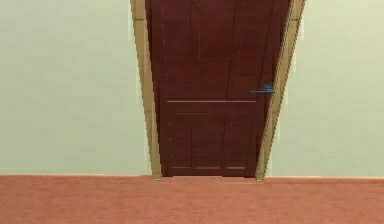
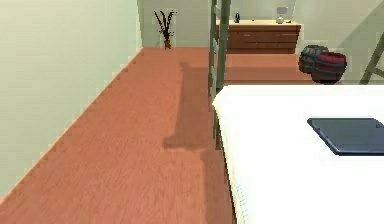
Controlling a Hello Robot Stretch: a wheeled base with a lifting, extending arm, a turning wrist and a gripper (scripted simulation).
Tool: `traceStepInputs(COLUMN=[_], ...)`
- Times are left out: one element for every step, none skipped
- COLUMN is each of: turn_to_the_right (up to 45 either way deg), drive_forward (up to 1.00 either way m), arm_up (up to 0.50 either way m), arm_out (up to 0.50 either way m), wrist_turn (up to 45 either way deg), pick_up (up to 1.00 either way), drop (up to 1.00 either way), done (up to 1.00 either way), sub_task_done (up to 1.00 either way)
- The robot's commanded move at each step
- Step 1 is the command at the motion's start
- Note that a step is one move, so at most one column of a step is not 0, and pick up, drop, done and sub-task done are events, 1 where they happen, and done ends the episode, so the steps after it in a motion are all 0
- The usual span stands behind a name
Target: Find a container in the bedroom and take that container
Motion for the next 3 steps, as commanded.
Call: traceStepInputs(turn_to_the_right=[0.0,-45.0,-42.0], drive_forward=[0.3,0.0,0.0], arm_up=[0.0,0.0,0.0], arm_out=[0.0,0.0,0.0], wrist_turn=[0.0,0.0,0.0], pick_up=[0.0,0.0,0.0], drop=[0.0,0.0,0.0], done=[0.0,0.0,0.0], sub_task_done=[0.0,0.0,0.0])
